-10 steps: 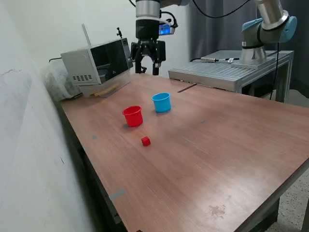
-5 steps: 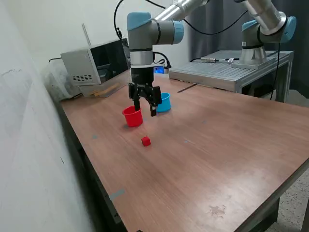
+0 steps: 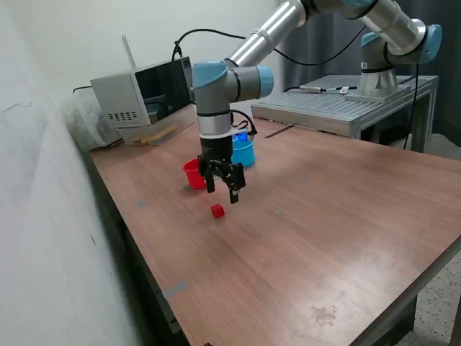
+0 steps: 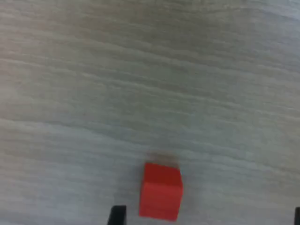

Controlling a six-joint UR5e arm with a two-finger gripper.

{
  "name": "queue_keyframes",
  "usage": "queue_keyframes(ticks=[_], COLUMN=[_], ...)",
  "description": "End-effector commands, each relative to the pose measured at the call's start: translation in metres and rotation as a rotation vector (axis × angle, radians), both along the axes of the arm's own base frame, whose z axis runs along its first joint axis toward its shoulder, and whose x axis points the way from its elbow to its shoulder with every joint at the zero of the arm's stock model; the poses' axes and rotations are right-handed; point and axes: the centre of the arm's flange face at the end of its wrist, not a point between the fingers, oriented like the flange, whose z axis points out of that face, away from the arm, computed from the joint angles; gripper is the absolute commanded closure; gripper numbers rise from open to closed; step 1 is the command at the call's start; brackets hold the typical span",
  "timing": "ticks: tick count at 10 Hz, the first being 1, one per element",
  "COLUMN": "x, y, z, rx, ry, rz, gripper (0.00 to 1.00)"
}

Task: Place red objects in the red bin, and blue objects in the blue bin.

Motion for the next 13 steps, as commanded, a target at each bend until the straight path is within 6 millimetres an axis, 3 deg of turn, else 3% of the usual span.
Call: queue_keyframes(ticks=[1,10,11,13], x=[-0.003,-0.005,-0.004,-0.003], y=[0.004,0.013,0.012,0.011], z=[-0.011,-0.012,-0.02,-0.022], rx=[0.0,0.018,0.017,0.015], ry=[-0.003,0.017,0.014,0.018], rz=[-0.006,-0.062,-0.068,-0.072], gripper=[0.0,0.0,1.0,1.0])
